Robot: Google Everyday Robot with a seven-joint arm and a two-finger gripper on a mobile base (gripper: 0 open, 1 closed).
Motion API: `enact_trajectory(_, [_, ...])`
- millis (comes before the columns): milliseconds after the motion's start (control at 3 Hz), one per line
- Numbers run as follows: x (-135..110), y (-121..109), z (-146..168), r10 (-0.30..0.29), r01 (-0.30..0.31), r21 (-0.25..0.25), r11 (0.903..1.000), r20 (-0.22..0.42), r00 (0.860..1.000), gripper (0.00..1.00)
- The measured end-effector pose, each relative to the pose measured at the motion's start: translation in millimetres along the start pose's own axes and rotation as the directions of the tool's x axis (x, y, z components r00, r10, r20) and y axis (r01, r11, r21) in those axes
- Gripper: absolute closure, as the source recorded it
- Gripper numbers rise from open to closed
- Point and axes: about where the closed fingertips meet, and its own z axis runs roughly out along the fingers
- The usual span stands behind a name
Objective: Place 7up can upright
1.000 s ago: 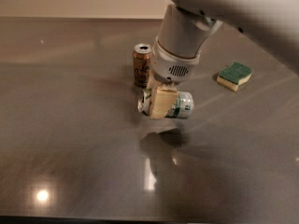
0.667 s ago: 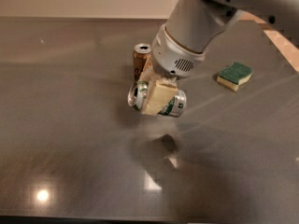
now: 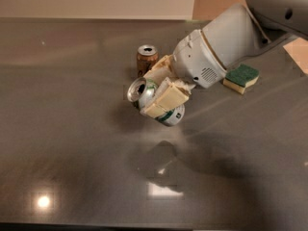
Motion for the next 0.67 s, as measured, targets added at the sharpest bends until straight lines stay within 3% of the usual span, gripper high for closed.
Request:
enact_trajectory(333, [8.3,-0.9,-7.4,0.043,-0.047,0.015,0.9988,0.198,0.979,1.00])
enact_trajectory(667, [20.1,1.7,-16.6,0.070,-0.084,0.024,0.9962,0.351,0.934,1.00])
